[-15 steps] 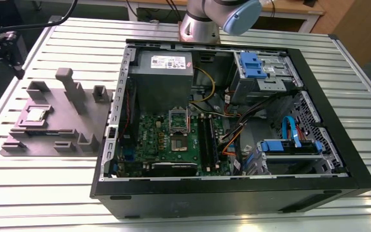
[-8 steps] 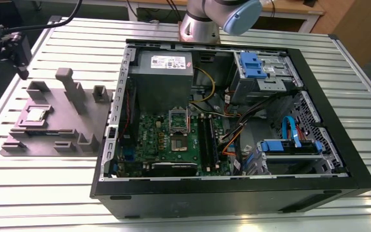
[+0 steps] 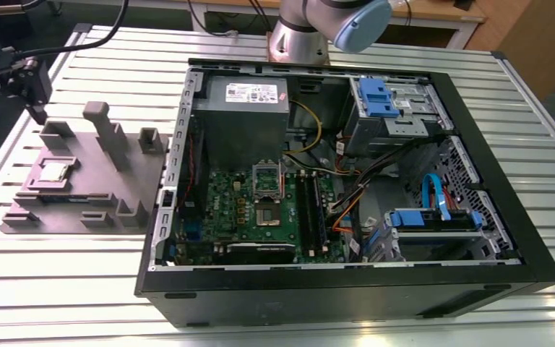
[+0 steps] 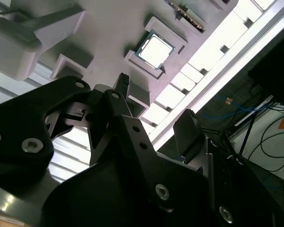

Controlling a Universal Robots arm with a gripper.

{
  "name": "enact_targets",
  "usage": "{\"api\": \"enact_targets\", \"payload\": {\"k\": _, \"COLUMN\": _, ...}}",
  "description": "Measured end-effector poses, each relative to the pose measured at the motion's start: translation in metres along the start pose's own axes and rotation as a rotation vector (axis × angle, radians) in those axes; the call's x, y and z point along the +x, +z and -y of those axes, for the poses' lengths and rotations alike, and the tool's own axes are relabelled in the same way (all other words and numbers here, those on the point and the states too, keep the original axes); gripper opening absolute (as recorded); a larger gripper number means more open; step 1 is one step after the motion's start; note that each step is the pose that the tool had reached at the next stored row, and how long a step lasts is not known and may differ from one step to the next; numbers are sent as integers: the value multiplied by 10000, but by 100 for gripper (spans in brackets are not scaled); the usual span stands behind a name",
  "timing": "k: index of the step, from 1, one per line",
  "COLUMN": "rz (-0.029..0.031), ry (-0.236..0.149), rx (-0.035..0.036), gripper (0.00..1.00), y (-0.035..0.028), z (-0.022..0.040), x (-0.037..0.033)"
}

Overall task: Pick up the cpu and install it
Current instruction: 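Pick up the cpu and move it towards the insertion slot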

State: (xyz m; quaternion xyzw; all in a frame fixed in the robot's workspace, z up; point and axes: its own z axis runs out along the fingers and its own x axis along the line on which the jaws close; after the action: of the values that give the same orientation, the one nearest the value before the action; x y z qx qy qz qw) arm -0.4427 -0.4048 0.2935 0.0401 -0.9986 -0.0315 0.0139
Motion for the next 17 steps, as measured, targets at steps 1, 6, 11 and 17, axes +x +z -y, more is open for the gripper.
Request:
{"api": "enact_targets", "payload": {"k": 1, "rz": 1, "ry": 34, "rx": 0, "gripper": 65, "y": 4, "z": 0, "x": 0}}
{"api": "enact_targets", "payload": {"k": 6, "rz": 7, "ry": 126, "rx": -3, "gripper": 65, "y": 8, "z": 0, "x": 0}}
{"api": "enact_targets", "payload": {"k": 11, "rz": 9, "ry": 149, "rx": 3, "gripper": 65, "y": 14, "z": 1, "x": 0}}
{"api": "enact_targets", "payload": {"k": 17, "rz": 7, "ry": 126, "rx": 5, "gripper": 65, "y": 65, "z": 4, "x": -2}}
